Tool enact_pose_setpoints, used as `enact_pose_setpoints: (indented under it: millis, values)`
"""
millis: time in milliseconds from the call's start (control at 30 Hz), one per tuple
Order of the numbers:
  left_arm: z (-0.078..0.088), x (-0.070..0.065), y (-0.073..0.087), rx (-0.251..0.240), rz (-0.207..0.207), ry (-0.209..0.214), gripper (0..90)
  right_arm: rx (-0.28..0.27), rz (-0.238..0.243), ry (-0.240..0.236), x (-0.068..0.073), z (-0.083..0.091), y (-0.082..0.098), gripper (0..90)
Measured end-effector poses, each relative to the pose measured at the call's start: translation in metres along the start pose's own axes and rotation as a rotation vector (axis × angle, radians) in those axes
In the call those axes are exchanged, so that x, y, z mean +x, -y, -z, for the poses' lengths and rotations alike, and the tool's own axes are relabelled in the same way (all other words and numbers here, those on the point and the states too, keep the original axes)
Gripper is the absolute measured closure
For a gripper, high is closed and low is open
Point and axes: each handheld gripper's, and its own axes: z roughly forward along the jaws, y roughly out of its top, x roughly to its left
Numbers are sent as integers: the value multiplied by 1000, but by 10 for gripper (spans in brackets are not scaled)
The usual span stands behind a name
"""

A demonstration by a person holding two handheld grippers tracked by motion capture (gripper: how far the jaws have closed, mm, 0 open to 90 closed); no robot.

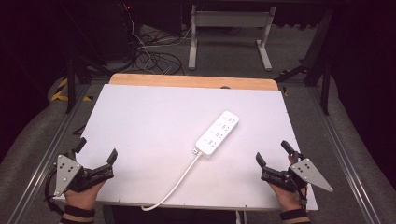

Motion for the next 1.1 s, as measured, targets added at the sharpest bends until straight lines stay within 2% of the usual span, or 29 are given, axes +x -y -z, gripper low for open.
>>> enact_pose_setpoints:
  millis: [233,433,633,733,867,1067,1100]
  values:
    - [1,0,0,-3,2,0,1,-8,4,-1,1,2,-1,62]
    - [0,0,0,1,5,4,1,15,-8,-3,1,1,-2,62]
    - [0,0,0,0,3,3,1,14,-8,2,1,2,-5,71]
    - [0,0,0,1,3,3,1,22,-17,-2,0,3,-7,113]
    - [0,0,-1,-3,2,2,1,35,-33,-30,-2,6,-14,231]
    - [1,0,-1,-14,2,0,0,30,-16,-17,-5,9,-26,314]
    - [1,0,-1,-11,0,-1,0,29,-22,-25,-5,9,-28,373]
